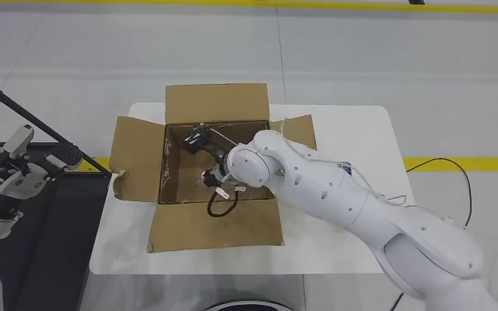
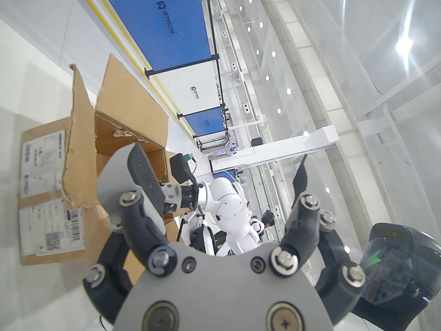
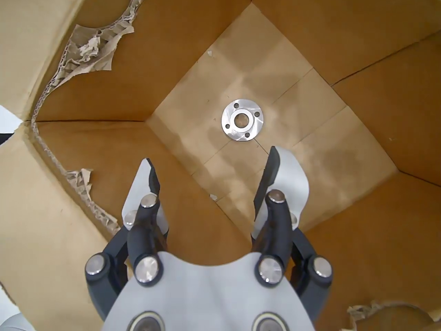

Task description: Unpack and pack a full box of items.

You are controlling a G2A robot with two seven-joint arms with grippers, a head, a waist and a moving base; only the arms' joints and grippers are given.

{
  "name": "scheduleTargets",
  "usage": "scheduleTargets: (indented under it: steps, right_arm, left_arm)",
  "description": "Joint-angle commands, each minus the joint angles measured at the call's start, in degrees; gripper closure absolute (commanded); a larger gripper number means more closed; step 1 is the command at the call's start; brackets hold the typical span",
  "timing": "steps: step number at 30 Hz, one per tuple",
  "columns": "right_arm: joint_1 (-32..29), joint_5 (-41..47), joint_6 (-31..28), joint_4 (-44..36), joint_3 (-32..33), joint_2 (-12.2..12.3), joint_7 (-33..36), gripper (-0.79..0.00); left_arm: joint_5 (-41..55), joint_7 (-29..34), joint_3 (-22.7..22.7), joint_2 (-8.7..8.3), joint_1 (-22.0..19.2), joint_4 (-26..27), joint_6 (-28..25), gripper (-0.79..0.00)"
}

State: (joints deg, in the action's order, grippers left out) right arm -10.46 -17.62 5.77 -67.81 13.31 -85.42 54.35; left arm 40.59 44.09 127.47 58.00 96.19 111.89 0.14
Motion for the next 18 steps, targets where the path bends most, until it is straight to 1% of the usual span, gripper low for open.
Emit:
scheduleTargets:
  steps: [1,3,4,8,15,18]
  right_arm:
    - [0.1,-0.8,0.0,1.9,-0.8,-1.5,0.0,-0.585]
    - [0.2,-2.6,1.5,4.3,-2.0,-3.5,-0.1,-0.554]
    - [0.2,-2.7,1.6,4.9,-2.2,-4.1,-0.3,-0.548]
    - [-0.2,-3.7,2.6,10.2,-3.2,-7.9,-1.0,-0.548]
    - [-0.8,-5.5,1.6,18.8,-3.6,-13.2,-1.5,-0.548]
    - [-1.1,-6.8,1.7,22.5,-3.6,-15.3,-1.6,-0.536]
  left_arm:
    - [0.0,0.0,0.0,0.0,0.0,0.0,0.0,-0.785]
    - [0.0,0.0,0.0,0.0,0.0,0.0,0.0,-0.785]
    - [0.0,0.0,0.0,0.0,0.0,0.0,0.0,-0.785]
    - [0.0,0.0,0.0,0.0,0.0,0.0,0.0,-0.785]
    - [0.0,0.0,0.0,0.0,0.0,0.0,0.0,-0.785]
    - [0.0,0.0,0.0,0.0,0.0,0.0,0.0,-0.785]
